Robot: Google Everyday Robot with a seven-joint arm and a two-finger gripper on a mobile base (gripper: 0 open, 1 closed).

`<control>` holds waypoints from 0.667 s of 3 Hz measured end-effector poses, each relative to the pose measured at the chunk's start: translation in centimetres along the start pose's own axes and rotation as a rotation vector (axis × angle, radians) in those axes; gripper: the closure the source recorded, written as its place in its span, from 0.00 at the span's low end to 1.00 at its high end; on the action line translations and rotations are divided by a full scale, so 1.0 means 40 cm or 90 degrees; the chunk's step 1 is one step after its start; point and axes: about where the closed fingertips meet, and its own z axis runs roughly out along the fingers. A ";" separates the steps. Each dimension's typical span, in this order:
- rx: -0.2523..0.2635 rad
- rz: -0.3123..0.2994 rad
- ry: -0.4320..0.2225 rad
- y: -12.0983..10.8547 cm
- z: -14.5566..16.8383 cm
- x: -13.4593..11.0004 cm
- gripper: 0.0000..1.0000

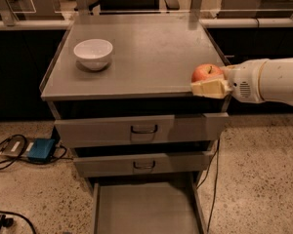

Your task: Place apple into bottom drawer

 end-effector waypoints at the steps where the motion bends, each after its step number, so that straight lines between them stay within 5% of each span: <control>1: -0.015 -0.015 -0.006 0.077 -0.050 0.079 1.00; 2: -0.039 0.004 -0.008 0.186 -0.099 0.194 1.00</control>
Offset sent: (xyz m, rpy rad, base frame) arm -0.1815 -0.0168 -0.0922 0.0857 0.0559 0.0157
